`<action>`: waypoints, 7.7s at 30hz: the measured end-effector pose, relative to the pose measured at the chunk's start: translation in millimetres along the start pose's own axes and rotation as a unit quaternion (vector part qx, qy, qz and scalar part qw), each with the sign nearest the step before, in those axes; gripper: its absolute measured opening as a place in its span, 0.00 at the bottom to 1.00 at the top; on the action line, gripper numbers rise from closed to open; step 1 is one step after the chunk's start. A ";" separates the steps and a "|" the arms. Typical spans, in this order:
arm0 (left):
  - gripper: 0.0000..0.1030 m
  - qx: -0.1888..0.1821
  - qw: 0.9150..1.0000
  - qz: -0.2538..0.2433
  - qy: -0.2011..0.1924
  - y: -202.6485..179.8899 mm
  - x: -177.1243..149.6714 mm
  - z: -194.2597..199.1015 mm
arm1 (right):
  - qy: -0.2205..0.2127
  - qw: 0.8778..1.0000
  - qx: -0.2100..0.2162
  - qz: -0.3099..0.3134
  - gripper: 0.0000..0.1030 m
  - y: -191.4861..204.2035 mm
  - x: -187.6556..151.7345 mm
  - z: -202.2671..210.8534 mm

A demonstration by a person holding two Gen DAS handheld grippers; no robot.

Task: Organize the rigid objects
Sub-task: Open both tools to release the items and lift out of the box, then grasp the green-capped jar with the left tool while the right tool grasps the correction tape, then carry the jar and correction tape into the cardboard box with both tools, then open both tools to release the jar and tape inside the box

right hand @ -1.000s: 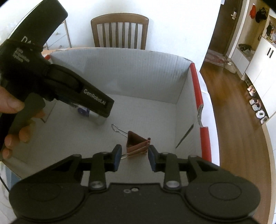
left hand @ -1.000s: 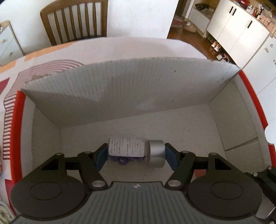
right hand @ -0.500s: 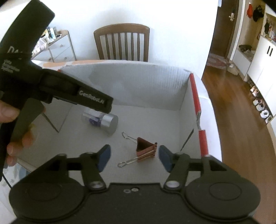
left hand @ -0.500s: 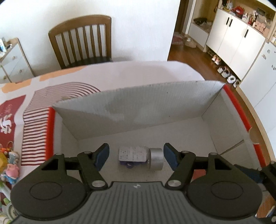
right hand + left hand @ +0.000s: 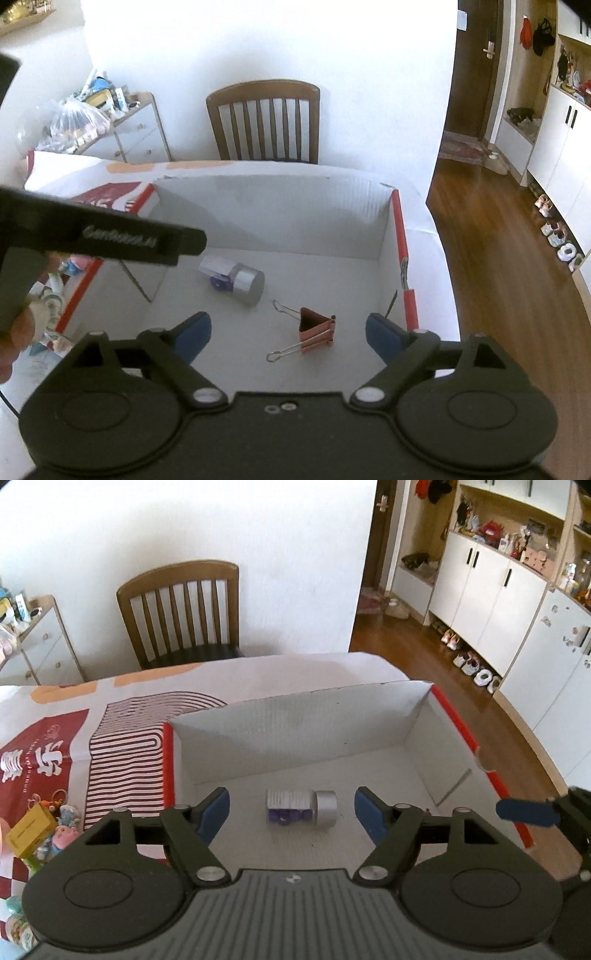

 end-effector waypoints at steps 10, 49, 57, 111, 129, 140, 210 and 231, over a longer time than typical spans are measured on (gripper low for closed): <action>0.80 -0.008 0.999 0.003 -0.042 1.3 -22.0 54.1 | -0.028 0.999 0.024 -0.013 0.99 5.7 -3.9 28.2; 1.00 -0.032 0.995 0.048 -0.085 212.8 -158.8 151.1 | -0.030 0.997 0.060 0.035 1.00 190.7 -51.7 51.8; 1.00 -0.016 0.998 0.008 -0.068 236.0 -182.3 128.7 | -0.015 0.998 0.054 0.042 0.99 227.9 -44.7 35.7; 0.80 0.015 0.999 0.029 -0.035 264.5 -197.2 73.4 | 0.093 0.987 0.120 0.053 0.46 299.3 -15.3 -88.0; 0.80 -0.027 0.995 0.077 -0.054 237.6 -171.2 125.8 | 0.035 0.996 0.087 0.007 0.46 253.1 -7.9 -2.8; 0.80 -0.042 0.994 0.052 -0.083 195.6 -126.0 148.5 | 0.003 0.998 0.056 -0.010 0.46 205.5 6.5 42.9; 0.80 0.017 0.972 0.028 0.232 7.7 -22.6 -116.5 | 0.136 0.990 0.022 0.018 0.46 -4.1 35.7 -113.3; 0.80 -0.002 0.987 0.040 0.157 7.3 -18.9 -56.3 | 0.098 0.993 0.056 -0.028 0.57 -11.4 43.8 -72.1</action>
Point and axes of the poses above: each gripper's, at about its wrist camera, not at the fingertips, and z roughly against the way its jaws point, y to its left, x to its top, the point moved 4 cm from there along -z, roughly the way its jaws point, and after that the axes turned 7 degrees about -x, right-handed, at the moved point
